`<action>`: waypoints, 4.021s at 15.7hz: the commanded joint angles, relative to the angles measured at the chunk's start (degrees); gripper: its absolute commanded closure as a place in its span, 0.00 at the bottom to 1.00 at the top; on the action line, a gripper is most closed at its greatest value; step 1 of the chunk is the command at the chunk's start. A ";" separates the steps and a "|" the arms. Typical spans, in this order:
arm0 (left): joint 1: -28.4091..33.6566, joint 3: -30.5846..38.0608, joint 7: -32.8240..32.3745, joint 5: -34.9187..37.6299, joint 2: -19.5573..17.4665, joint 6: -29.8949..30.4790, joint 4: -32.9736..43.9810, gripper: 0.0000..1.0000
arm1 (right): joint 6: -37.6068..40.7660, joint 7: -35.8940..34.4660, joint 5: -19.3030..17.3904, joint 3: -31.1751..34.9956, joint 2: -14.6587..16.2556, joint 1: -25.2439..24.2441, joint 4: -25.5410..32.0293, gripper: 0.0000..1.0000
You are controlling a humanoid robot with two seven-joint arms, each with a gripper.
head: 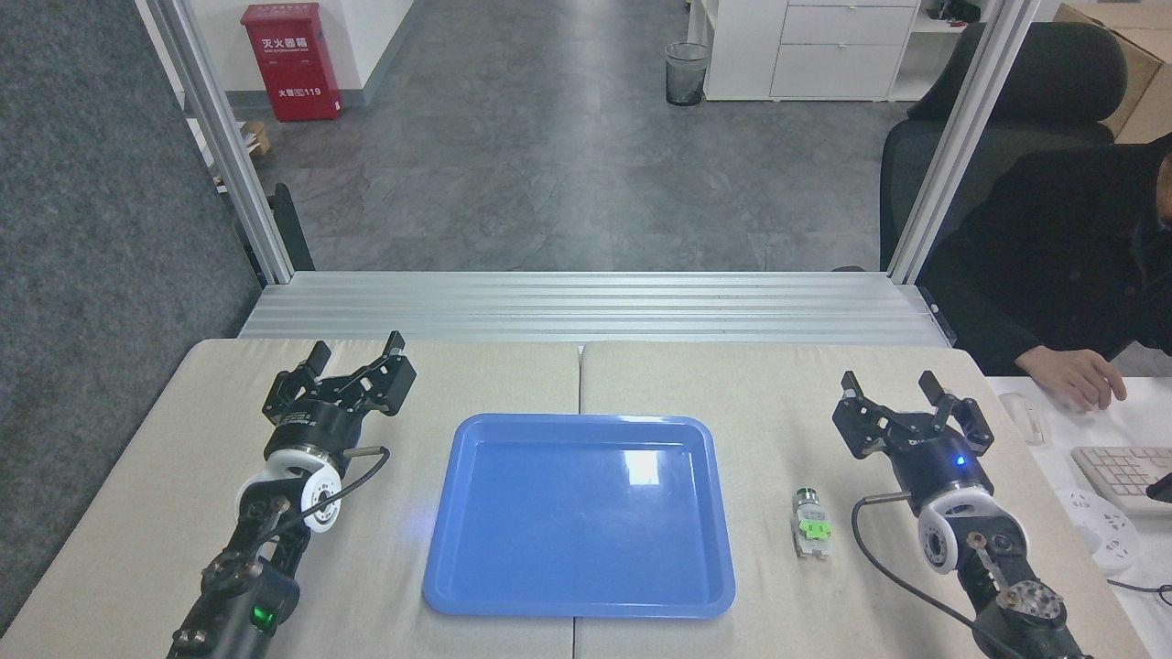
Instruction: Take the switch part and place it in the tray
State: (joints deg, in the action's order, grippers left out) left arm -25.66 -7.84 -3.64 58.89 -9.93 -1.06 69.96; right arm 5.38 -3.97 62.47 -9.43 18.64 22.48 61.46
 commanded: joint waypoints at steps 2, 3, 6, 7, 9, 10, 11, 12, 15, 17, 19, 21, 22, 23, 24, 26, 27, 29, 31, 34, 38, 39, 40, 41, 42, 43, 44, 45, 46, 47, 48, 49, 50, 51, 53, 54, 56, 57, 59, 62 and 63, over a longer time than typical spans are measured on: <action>0.00 0.02 0.04 0.00 0.00 0.01 0.00 0.00 | -2.64 3.35 0.46 -6.30 -5.28 -8.22 1.47 0.07; 0.00 -0.07 0.04 0.00 0.00 0.01 0.00 0.00 | -3.53 3.44 0.46 -6.83 -6.76 -9.46 1.47 0.07; 0.00 0.02 0.04 0.00 0.00 0.01 0.00 0.00 | -5.11 3.44 2.56 -9.90 -8.54 -11.14 3.57 0.12; 0.00 0.02 0.04 0.00 0.00 0.01 0.00 0.00 | -5.73 3.53 3.53 -10.00 -8.54 -12.01 4.89 0.14; 0.00 0.02 0.04 0.00 0.00 0.01 0.00 0.00 | -6.08 5.28 5.20 -9.82 -8.28 -13.33 8.05 0.15; 0.00 0.02 0.04 0.00 0.00 0.01 0.00 0.00 | -6.00 5.29 5.29 -9.65 -7.75 -14.04 8.76 0.16; 0.00 0.02 0.04 0.00 0.00 0.01 0.00 0.00 | -6.08 5.29 5.29 -9.38 -7.49 -14.13 8.77 0.18; 0.00 0.02 0.04 0.00 0.00 0.01 0.00 0.00 | -6.08 5.38 5.29 -9.03 -7.40 -14.13 8.77 0.24; 0.00 0.01 0.04 0.00 0.00 0.01 0.00 0.00 | -6.08 5.55 5.38 -9.29 -7.48 -14.22 8.77 0.59; 0.00 -0.07 0.04 0.00 0.00 0.01 0.00 0.00 | -6.17 5.46 5.47 -8.95 -7.57 -14.22 8.68 0.81; 0.00 0.02 0.04 0.00 0.00 0.01 0.00 0.00 | -6.78 5.46 5.47 -8.59 -7.31 -13.96 8.68 0.88; 0.00 0.01 0.04 0.00 0.00 0.01 0.00 0.00 | -8.54 5.46 5.29 -6.76 -7.13 -12.99 8.68 0.88; 0.00 -0.07 0.04 0.00 0.00 0.01 0.00 0.00 | -8.37 5.46 5.12 -3.79 -7.31 -11.08 8.68 0.88; 0.00 0.01 0.04 0.00 0.00 0.01 0.00 0.00 | -8.28 5.46 5.12 -2.02 -7.31 -8.88 8.68 0.88; 0.00 -0.07 0.04 0.00 0.00 0.01 0.00 0.00 | -8.37 5.46 5.12 -1.83 -7.31 -6.95 8.68 0.88; 0.00 0.01 0.04 0.00 0.00 0.01 0.00 0.00 | -8.63 5.46 5.20 -2.78 -8.36 -5.26 9.46 0.90; 0.00 -0.07 0.04 0.00 0.00 0.01 0.00 0.00 | -8.72 5.46 5.55 -4.79 -9.75 -4.56 10.43 0.90; 0.00 0.02 0.04 0.00 0.00 0.01 0.00 0.00 | -10.82 5.46 5.91 -11.02 -13.88 -2.45 10.52 0.90; 0.00 0.02 0.04 0.00 0.00 0.01 0.00 0.00 | -11.62 5.46 7.57 -16.39 -18.09 -2.27 9.65 0.90; 0.00 0.01 0.04 0.00 0.00 0.01 0.00 0.00 | -11.27 5.29 9.95 -19.83 -22.06 -2.44 4.22 0.90; 0.00 0.02 0.04 0.00 0.00 0.01 0.00 0.00 | -11.44 5.29 10.04 -22.48 -24.00 -2.44 -0.45 0.90; 0.00 0.02 0.04 0.00 0.00 0.01 0.00 0.00 | -11.53 5.29 9.95 -22.48 -24.44 -2.53 -0.98 0.86; 0.00 -0.07 0.04 0.00 0.00 0.01 0.00 0.00 | -11.45 5.38 9.86 -22.57 -24.62 -2.53 -1.16 0.79; 0.00 -0.07 0.04 0.00 0.00 0.01 0.00 0.00 | -11.53 5.38 9.86 -22.74 -24.71 -2.62 -1.17 0.68; 0.00 0.01 0.04 0.00 0.00 0.01 0.00 0.00 | -11.53 5.38 9.86 -22.92 -24.71 -2.62 -1.17 0.59; 0.00 0.02 0.04 0.00 0.00 0.01 0.00 0.00 | -11.62 5.38 9.86 -23.00 -24.71 -2.62 -1.25 0.49; 0.00 0.02 0.04 0.00 0.00 0.01 0.00 0.00 | -11.62 5.38 9.86 -23.01 -24.71 -2.71 -1.25 0.42; 0.00 0.02 0.04 0.00 0.00 0.01 0.00 0.00 | -11.62 5.38 9.69 -23.01 -24.71 -2.71 -1.17 0.33; 0.00 0.02 0.04 0.00 0.00 0.01 0.00 0.00 | -11.62 5.29 9.43 -22.57 -24.71 -2.71 -1.17 0.29; 0.00 -0.07 0.04 0.00 0.00 0.01 0.00 0.00 | -11.71 5.11 9.16 -21.87 -24.62 -2.62 -1.17 0.17; 0.00 0.01 0.04 0.00 0.00 0.01 0.00 0.00 | -11.71 4.94 8.99 -20.30 -24.53 -2.36 -1.17 0.03; 0.00 0.02 0.04 0.00 0.00 0.01 0.00 0.00 | -11.62 4.94 8.90 -17.76 -24.45 -1.92 -1.17 0.02; 0.00 0.02 0.04 0.00 0.00 0.01 0.00 0.00 | -11.62 4.85 8.81 -15.03 -24.45 -0.44 -1.08 0.02; 0.00 0.02 0.04 0.00 0.00 0.01 0.00 0.00 | -11.62 4.76 8.81 -12.22 -24.18 0.62 -1.08 0.02; 0.00 -0.07 0.04 0.00 0.00 0.01 0.00 0.00 | -11.19 4.76 8.02 -5.90 -23.74 2.82 -0.55 0.02; 0.00 -0.07 0.04 0.00 0.00 0.01 0.00 0.00 | -11.01 4.76 7.41 -3.34 -23.39 4.05 -0.46 0.02; 0.00 -0.07 0.04 0.00 0.00 0.01 0.00 0.00 | -8.39 4.76 6.18 0.62 -18.24 4.76 -0.20 0.02; 0.00 -0.07 0.04 0.00 0.00 0.01 0.00 0.00 | -5.67 4.76 5.30 1.77 -15.42 4.85 0.32 0.02; 0.00 0.01 0.04 0.00 0.00 0.01 0.00 0.00 | -0.31 4.85 3.19 4.67 -8.83 5.72 0.85 0.02; 0.00 0.02 0.04 0.00 0.00 0.01 0.00 0.00 | 1.21 5.11 -0.23 5.82 -2.40 6.09 0.68 0.02; 0.00 0.02 0.04 0.00 0.00 0.01 0.00 0.00 | 1.21 5.11 -1.29 5.82 -1.86 5.39 0.68 0.02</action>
State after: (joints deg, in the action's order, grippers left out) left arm -25.66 -7.86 -3.64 58.89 -9.93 -1.07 69.96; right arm 5.42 0.98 65.62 -12.56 4.29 27.55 61.81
